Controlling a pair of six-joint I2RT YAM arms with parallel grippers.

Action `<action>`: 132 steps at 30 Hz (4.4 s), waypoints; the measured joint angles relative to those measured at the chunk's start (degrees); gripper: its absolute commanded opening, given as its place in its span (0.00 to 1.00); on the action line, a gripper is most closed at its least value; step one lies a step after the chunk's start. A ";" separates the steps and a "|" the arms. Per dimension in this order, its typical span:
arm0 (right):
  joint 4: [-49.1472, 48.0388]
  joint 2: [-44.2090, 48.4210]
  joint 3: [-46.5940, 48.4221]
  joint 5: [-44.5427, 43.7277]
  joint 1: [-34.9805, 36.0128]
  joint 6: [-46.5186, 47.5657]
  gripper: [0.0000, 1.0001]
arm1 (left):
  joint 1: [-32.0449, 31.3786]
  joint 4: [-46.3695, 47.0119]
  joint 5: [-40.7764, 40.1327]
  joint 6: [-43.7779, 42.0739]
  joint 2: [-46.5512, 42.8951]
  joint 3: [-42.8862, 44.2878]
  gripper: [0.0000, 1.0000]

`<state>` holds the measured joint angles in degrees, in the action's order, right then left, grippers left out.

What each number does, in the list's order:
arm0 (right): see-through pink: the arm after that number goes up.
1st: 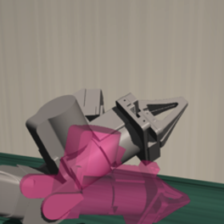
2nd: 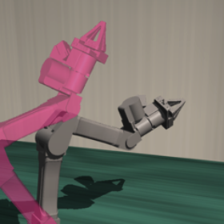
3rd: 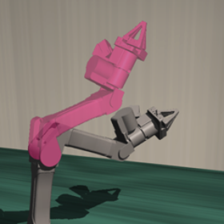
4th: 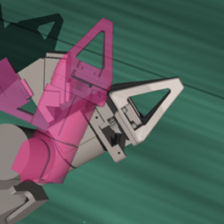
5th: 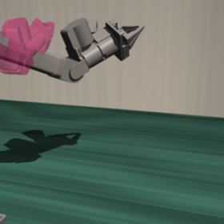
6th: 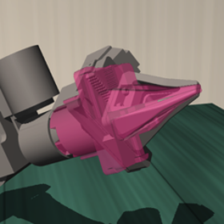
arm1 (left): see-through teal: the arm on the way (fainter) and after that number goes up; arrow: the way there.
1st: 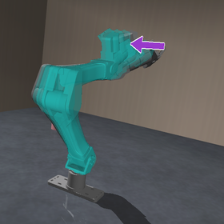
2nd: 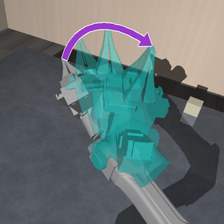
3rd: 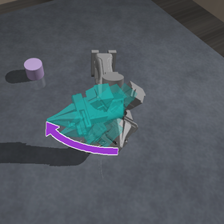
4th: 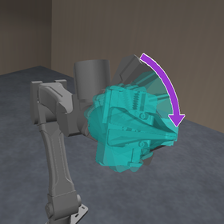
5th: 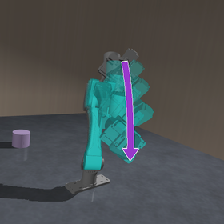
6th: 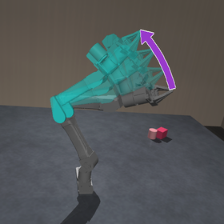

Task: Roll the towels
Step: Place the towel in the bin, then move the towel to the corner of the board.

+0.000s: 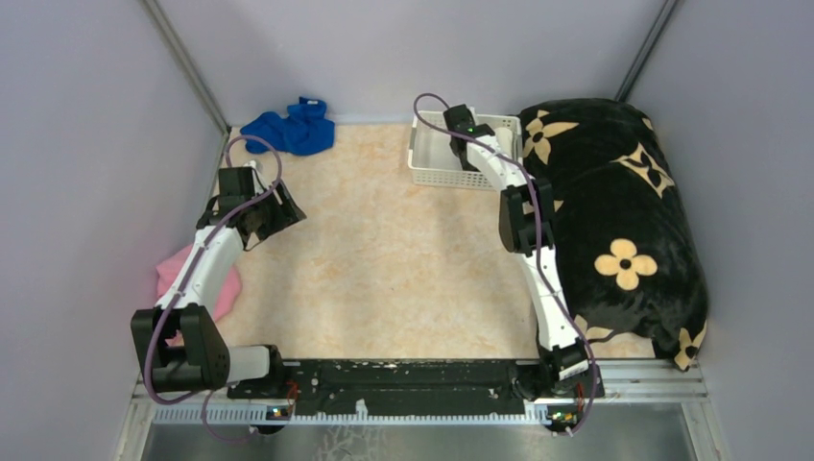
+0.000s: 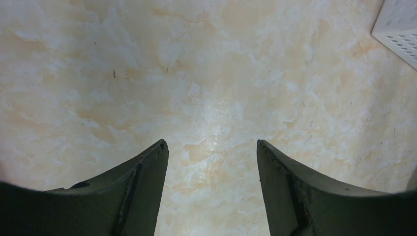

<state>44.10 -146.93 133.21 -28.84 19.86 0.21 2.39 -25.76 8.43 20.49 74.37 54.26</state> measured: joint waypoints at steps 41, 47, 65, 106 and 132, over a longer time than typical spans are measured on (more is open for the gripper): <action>-3.89 26.10 -20.39 18.18 -3.28 -5.01 0.71 | 1.88 0.48 3.26 -0.42 0.00 -0.90 0.73; -9.97 43.34 -37.90 22.75 -3.28 -5.97 0.76 | 1.88 0.55 3.43 -0.94 0.15 -0.70 0.74; -29.81 104.15 -89.53 26.69 -4.02 -11.06 0.97 | 1.90 9.03 0.50 8.04 38.32 34.45 0.73; -29.73 98.23 -93.22 46.16 -4.02 -15.45 0.89 | -34.73 22.32 -2.12 17.97 3.96 -2.58 0.17; -29.70 84.24 -94.29 45.16 8.76 -19.85 0.80 | -40.24 15.56 -16.85 16.02 -11.45 -10.95 0.73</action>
<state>14.39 -62.70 38.92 16.32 28.62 -19.64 -37.85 -10.20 -8.43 36.51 62.92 43.31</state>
